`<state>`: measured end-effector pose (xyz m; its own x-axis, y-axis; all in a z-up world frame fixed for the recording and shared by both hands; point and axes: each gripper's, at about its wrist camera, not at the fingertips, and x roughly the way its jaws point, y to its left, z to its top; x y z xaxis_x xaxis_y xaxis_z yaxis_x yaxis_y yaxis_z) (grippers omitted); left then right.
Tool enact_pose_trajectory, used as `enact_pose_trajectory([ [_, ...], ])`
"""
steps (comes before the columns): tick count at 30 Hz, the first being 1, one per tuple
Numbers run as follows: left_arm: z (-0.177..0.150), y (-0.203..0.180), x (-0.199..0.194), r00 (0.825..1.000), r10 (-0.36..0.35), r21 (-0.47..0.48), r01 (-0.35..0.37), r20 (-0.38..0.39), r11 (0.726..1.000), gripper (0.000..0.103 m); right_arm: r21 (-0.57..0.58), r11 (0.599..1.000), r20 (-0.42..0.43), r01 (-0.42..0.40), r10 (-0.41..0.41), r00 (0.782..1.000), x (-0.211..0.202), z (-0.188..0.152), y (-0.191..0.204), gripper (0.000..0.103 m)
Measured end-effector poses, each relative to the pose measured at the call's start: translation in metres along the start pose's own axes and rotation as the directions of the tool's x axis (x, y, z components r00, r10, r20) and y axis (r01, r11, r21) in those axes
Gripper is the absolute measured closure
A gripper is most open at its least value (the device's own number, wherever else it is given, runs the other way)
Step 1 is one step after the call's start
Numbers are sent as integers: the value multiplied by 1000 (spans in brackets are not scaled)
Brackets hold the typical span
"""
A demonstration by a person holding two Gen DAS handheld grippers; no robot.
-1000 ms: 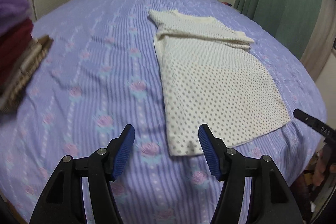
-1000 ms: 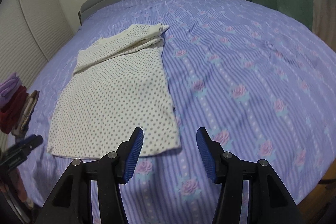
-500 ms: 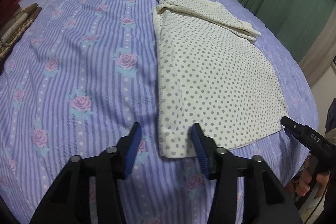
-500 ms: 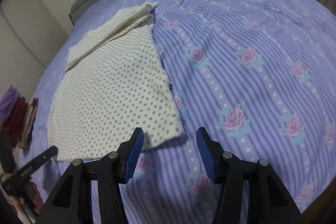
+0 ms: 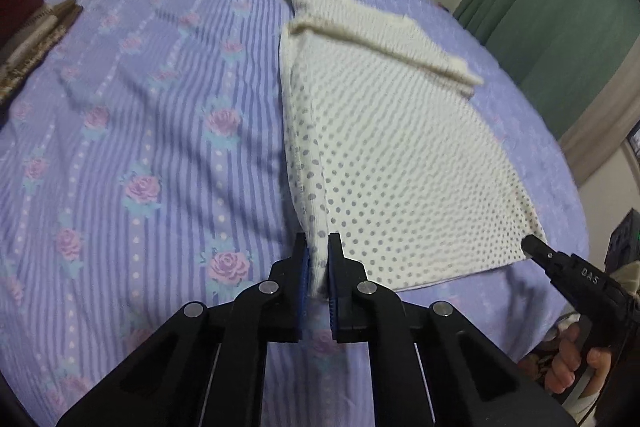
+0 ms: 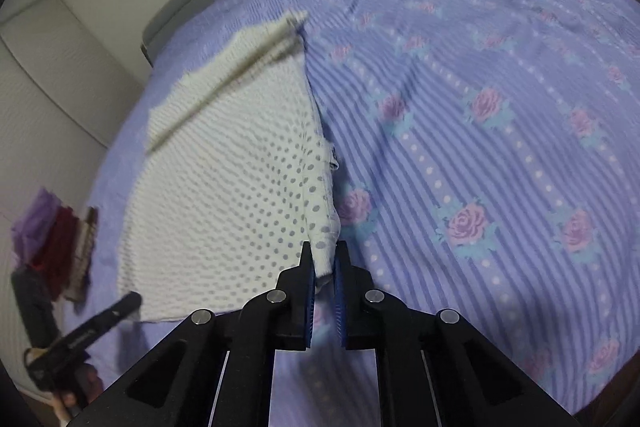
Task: Fold small clothes
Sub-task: 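Lift the hem with both grippers and fold it over toward the collar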
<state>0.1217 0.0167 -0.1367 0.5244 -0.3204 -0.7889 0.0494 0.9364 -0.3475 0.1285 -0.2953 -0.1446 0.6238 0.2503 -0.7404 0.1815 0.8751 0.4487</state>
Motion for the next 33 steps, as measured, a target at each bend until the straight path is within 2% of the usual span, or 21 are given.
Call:
enact_pose_trajectory([
  [5,19,-8,-41,996,-8,-29,11,94,1000,93,-15,998,89,-60,61,994,-41,18,18,94],
  [9,43,-15,-56,989,7,-49,0,151,999,93,11,995,146,-97,95,985,-56,43,33,94],
  [12,70,-22,-58,986,13,-69,-1,165,998,93,35,995,186,-92,84,979,-57,65,45,94],
  [15,102,-30,-63,977,36,-54,-25,210,998,93,52,994,210,-96,83,974,-53,93,58,94],
  [19,159,-39,-59,965,51,-63,-36,256,997,93,71,992,258,-103,82,963,-45,141,75,94],
  [22,198,-40,-44,967,73,-85,-54,246,995,93,80,990,269,-119,94,958,-34,175,86,94],
  [28,253,-40,7,969,167,-57,-160,182,986,93,20,999,247,-42,36,968,11,230,109,94],
  [33,276,-22,54,982,158,-68,-152,102,986,93,-8,1000,188,20,-18,982,57,258,112,94],
])
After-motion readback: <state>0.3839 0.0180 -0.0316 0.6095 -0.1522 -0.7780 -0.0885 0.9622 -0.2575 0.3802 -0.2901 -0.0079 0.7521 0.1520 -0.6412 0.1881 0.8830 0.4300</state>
